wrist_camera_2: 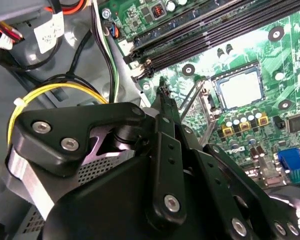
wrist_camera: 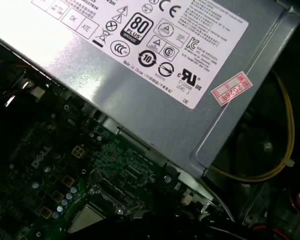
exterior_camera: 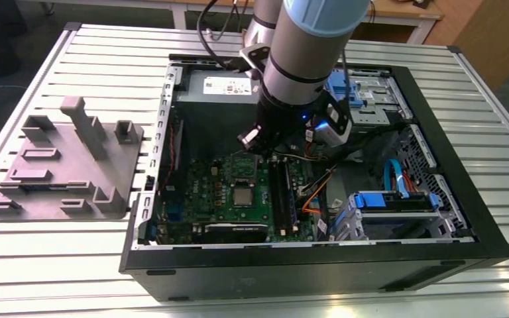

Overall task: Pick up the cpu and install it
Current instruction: 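Close the cpu cover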

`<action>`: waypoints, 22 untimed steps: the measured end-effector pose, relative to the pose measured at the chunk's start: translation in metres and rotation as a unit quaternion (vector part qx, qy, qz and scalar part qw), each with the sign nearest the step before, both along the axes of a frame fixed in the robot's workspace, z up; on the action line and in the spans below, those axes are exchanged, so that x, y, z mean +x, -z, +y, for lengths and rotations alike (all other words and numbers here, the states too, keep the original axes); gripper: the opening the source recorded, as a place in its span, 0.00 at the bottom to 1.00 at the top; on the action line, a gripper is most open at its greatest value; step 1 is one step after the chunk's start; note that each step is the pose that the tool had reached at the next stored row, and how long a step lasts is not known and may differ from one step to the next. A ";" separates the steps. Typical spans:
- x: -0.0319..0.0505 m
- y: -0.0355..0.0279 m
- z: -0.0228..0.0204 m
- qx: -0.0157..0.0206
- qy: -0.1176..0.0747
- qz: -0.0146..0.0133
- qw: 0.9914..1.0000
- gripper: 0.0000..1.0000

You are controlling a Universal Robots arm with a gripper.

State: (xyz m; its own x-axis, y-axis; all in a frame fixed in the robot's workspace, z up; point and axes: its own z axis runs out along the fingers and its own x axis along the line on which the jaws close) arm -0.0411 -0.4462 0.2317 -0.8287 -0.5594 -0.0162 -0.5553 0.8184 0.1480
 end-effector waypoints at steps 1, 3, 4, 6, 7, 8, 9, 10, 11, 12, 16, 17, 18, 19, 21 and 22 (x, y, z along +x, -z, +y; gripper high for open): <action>0.0000 0.0000 0.0000 0.000 -0.005 0.000 1.000 0.10; 0.0000 0.0000 0.0000 0.000 -0.018 0.000 1.000 0.10; 0.0000 0.0000 0.0000 0.000 -0.025 0.000 1.000 0.10; 0.0000 0.0000 0.0000 0.000 -0.028 0.000 1.000 0.10; 0.0000 0.0000 0.0000 0.000 -0.028 0.000 1.000 0.10; 0.0000 0.0000 0.0000 0.000 -0.028 0.000 1.000 0.10; 0.0000 0.0000 0.0000 0.000 -0.029 0.000 1.000 0.10; 0.0000 0.0000 0.0000 0.000 -0.029 0.000 1.000 0.10; 0.0000 0.0000 0.0000 0.000 -0.030 0.000 1.000 0.10; 0.0001 0.0000 0.0000 0.000 -0.030 0.000 1.000 0.10; 0.0000 -0.0014 0.0000 0.000 -0.034 0.000 0.999 0.10; 0.0000 -0.0020 0.0000 0.000 -0.034 0.000 0.999 0.10; 0.0000 -0.0025 0.0000 0.000 -0.035 0.000 0.999 0.10; 0.0000 -0.0028 0.0000 0.000 -0.035 0.000 0.999 0.10; 0.0000 -0.0032 0.0000 0.000 -0.037 0.000 0.999 0.10; 0.0000 -0.0040 0.0000 0.000 -0.037 0.000 0.999 0.10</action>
State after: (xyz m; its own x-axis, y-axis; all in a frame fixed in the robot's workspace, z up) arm -0.0411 -0.4462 0.2358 -0.7851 -0.6191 -0.0162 -0.6142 0.7751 0.1481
